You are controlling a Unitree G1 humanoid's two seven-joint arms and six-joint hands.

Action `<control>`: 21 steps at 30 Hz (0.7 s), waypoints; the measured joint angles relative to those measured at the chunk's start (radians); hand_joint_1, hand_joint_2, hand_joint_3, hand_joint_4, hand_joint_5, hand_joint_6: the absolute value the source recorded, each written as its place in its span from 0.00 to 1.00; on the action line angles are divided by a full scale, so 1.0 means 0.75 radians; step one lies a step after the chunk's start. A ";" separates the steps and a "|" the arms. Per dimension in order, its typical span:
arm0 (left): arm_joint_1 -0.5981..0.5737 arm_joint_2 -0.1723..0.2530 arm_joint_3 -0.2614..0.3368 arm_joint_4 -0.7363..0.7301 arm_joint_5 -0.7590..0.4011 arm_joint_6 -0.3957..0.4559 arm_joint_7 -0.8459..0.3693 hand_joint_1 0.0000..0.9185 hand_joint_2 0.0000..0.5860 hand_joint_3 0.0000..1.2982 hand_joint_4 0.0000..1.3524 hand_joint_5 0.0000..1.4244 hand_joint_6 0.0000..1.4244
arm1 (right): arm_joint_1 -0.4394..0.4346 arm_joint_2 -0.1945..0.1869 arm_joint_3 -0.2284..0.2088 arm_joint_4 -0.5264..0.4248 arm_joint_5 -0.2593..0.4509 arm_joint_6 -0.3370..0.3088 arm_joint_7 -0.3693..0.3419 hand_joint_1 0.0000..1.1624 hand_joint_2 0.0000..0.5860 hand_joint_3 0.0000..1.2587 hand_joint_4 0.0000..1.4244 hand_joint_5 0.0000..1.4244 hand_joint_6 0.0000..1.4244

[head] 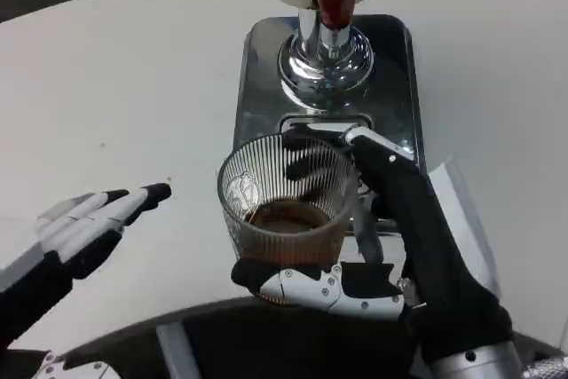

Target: Grasp the cup under the faucet to collect the drink, then remove the cup.

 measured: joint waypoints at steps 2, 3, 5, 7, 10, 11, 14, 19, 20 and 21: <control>-0.005 0.003 -0.007 0.000 0.000 -0.021 0.000 0.00 0.13 0.00 0.00 0.00 0.00 | 0.007 -0.006 -0.001 -0.015 0.002 0.000 0.002 0.97 0.21 0.74 0.80 0.92 0.98; -0.011 0.005 -0.013 0.000 0.000 -0.027 0.000 0.00 0.13 0.00 0.00 0.00 0.00 | 0.010 -0.010 -0.004 -0.020 0.005 0.000 0.006 0.97 0.21 0.74 0.80 0.92 0.98; -0.020 0.011 -0.018 0.000 0.000 -0.028 0.000 0.00 0.13 0.00 0.00 0.00 0.00 | 0.015 -0.014 -0.009 -0.026 0.010 -0.001 0.010 0.97 0.21 0.74 0.80 0.92 0.98; -0.028 0.017 -0.031 0.000 -0.001 -0.031 0.000 0.00 0.13 0.00 0.00 0.00 0.00 | 0.026 -0.020 -0.018 -0.036 0.012 0.000 0.015 0.97 0.21 0.74 0.80 0.92 0.98; -0.043 0.024 -0.061 0.000 -0.001 -0.036 -0.001 0.00 0.13 0.00 0.00 0.00 0.00 | 0.042 -0.029 -0.030 -0.056 0.015 0.000 0.030 0.97 0.21 0.74 0.80 0.92 0.98; -0.055 0.028 -0.064 0.000 -0.001 -0.038 -0.001 0.00 0.13 0.00 0.00 0.00 0.00 | 0.046 -0.033 -0.033 -0.069 0.016 -0.001 0.034 0.97 0.21 0.74 0.80 0.92 0.98; -0.072 0.036 -0.079 0.000 0.000 -0.038 -0.001 0.00 0.13 0.00 0.00 0.00 0.00 | 0.050 -0.041 -0.050 -0.084 0.022 -0.001 0.049 0.97 0.21 0.74 0.80 0.92 0.98; -0.093 0.051 -0.116 0.000 0.001 -0.031 -0.001 0.00 0.13 0.00 0.00 0.00 0.00 | 0.084 -0.072 -0.084 -0.121 0.042 -0.001 0.078 0.97 0.21 0.74 0.80 0.92 0.98; -0.106 0.052 -0.122 0.000 0.002 -0.023 -0.001 0.00 0.13 0.00 0.00 0.00 0.00 | 0.090 -0.076 -0.094 -0.131 0.051 -0.001 0.084 0.97 0.21 0.74 0.80 0.92 0.98; -0.112 0.053 -0.127 0.000 0.002 -0.022 -0.001 0.00 0.13 0.00 0.00 0.00 0.00 | 0.092 -0.077 -0.102 -0.132 0.055 -0.001 0.087 0.97 0.21 0.74 0.80 0.92 0.98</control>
